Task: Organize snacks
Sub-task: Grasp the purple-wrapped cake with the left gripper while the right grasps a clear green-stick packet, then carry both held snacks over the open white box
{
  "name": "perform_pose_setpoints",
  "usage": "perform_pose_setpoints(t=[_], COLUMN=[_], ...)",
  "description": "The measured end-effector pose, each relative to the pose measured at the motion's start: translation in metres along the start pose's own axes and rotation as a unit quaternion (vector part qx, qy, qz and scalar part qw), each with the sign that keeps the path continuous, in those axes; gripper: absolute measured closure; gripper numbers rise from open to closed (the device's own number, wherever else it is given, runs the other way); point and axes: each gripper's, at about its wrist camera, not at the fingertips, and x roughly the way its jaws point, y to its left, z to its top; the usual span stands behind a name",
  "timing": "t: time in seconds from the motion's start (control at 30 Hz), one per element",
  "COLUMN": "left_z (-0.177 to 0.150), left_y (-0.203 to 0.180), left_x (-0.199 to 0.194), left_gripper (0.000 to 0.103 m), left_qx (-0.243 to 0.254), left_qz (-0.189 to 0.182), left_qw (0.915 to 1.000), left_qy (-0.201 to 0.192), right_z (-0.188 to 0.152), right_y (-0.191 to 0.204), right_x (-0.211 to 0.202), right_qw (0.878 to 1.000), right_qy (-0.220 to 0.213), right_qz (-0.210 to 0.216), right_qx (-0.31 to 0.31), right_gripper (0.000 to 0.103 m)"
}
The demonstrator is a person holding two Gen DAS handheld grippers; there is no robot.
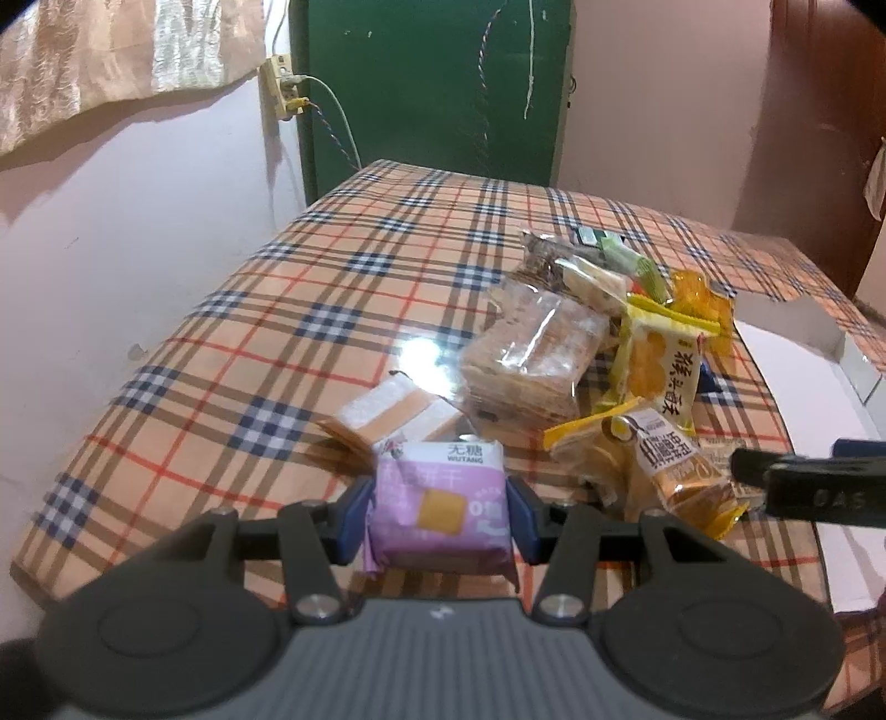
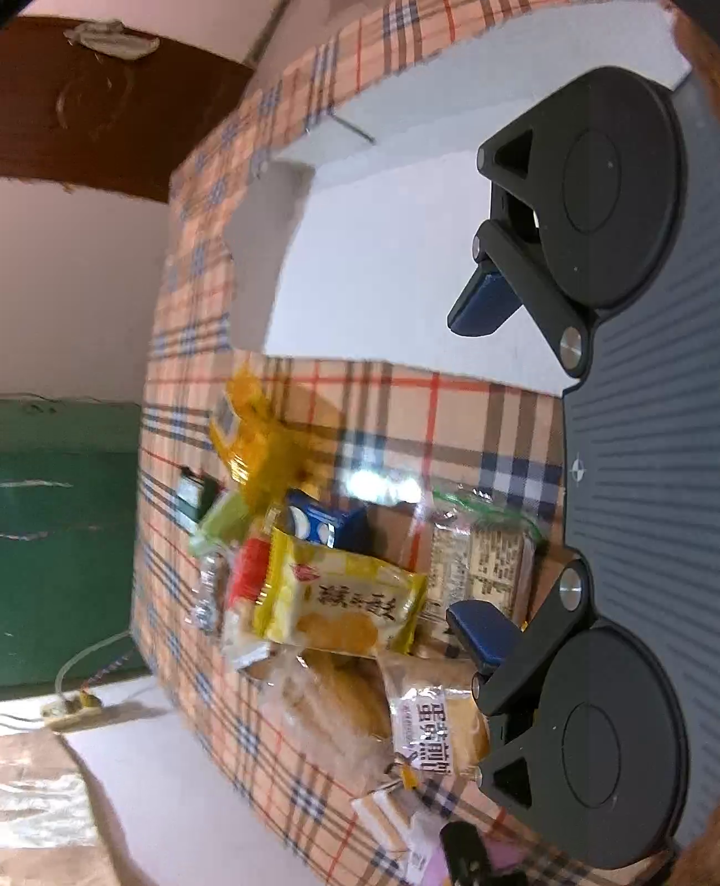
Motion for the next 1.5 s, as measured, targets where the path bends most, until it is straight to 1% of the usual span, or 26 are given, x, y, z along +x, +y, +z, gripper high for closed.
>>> perform_pose_setpoints(t=[0.13, 0.27, 0.33, 0.37, 0.4, 0.43, 0.47, 0.5, 0.53, 0.6, 0.7, 0.8, 0.9, 0.93, 0.97, 1.0, 1.07, 1.27, 1.5], left_z=[0.002, 0.003, 0.003, 0.003, 0.003, 0.003, 0.004, 0.004, 0.004, 0.004, 0.006, 0.006, 0.007, 0.008, 0.008, 0.009, 0.01, 0.014, 0.017], left_y=[0.001, 0.003, 0.003, 0.004, 0.004, 0.005, 0.005, 0.004, 0.004, 0.004, 0.003, 0.0, -0.002, -0.002, -0.002, -0.003, -0.003, -0.009, -0.021], left_x=[-0.004, -0.008, -0.009, -0.01, -0.01, -0.01, -0.011, -0.011, -0.012, -0.015, -0.018, -0.021, -0.024, -0.024, -0.025, -0.026, -0.028, -0.035, -0.043], left_gripper=[0.053, 0.053, 0.053, 0.053, 0.053, 0.053, 0.053, 0.053, 0.053, 0.053, 0.053, 0.053, 0.053, 0.053, 0.053, 0.053, 0.053, 0.053, 0.053], left_qx=[-0.006, -0.005, -0.006, -0.009, -0.011, -0.013, -0.014, -0.014, -0.014, -0.016, -0.014, -0.012, -0.013, -0.013, -0.014, -0.014, -0.016, -0.015, -0.006], left_qz=[-0.003, -0.003, -0.002, -0.002, -0.003, -0.002, -0.002, -0.002, -0.001, -0.004, -0.007, -0.009, -0.01, -0.009, -0.01, -0.01, -0.011, -0.015, -0.025], left_qw=[1.0, 0.9999, 0.9999, 0.9999, 0.9999, 0.9998, 0.9998, 0.9998, 0.9998, 0.9997, 0.9997, 0.9996, 0.9995, 0.9995, 0.9995, 0.9995, 0.9994, 0.9991, 0.9988], left_qy=[-0.006, -0.01, -0.012, -0.013, -0.013, -0.013, -0.013, -0.014, -0.015, -0.016, -0.02, -0.023, -0.026, -0.026, -0.027, -0.027, -0.029, -0.037, -0.043], right_z=[0.001, 0.002, 0.002, 0.001, -0.001, -0.002, -0.002, -0.002, -0.003, -0.004, -0.004, -0.002, -0.001, -0.001, 0.0, 0.0, 0.001, 0.004, -0.002], right_y=[0.018, 0.026, 0.024, 0.024, 0.025, 0.025, 0.026, 0.026, 0.027, 0.029, 0.028, 0.019, 0.015, 0.014, 0.014, 0.013, 0.012, 0.011, -0.003], right_x=[0.006, 0.016, 0.017, 0.016, 0.014, 0.013, 0.01, 0.009, 0.007, 0.004, -0.001, -0.006, -0.014, -0.015, -0.015, -0.015, -0.019, -0.036, -0.053], right_qw=[0.999, 0.998, 0.999, 0.999, 0.998, 0.998, 0.998, 0.998, 0.998, 0.997, 0.997, 0.997, 0.996, 0.996, 0.996, 0.996, 0.996, 0.995, 0.995], right_qy=[0.018, 0.038, 0.037, 0.035, 0.033, 0.029, 0.024, 0.022, 0.02, 0.014, 0.012, 0.004, -0.01, -0.012, -0.015, -0.019, -0.029, -0.054, -0.064], right_qz=[0.014, 0.011, 0.016, 0.017, 0.016, 0.017, 0.022, 0.028, 0.031, 0.036, 0.046, 0.067, 0.077, 0.08, 0.081, 0.084, 0.088, 0.079, 0.065], right_qx=[-0.034, -0.039, -0.036, -0.036, -0.041, -0.047, -0.053, -0.054, -0.056, -0.062, -0.059, -0.041, -0.031, -0.029, -0.027, -0.025, -0.02, -0.034, -0.031], right_gripper=[0.0, 0.0, 0.0, 0.022, 0.034, 0.041, 0.057, 0.065, 0.066, 0.071, 0.072, 0.072, 0.072, 0.073, 0.079, 0.083, 0.085, 0.085, 0.085])
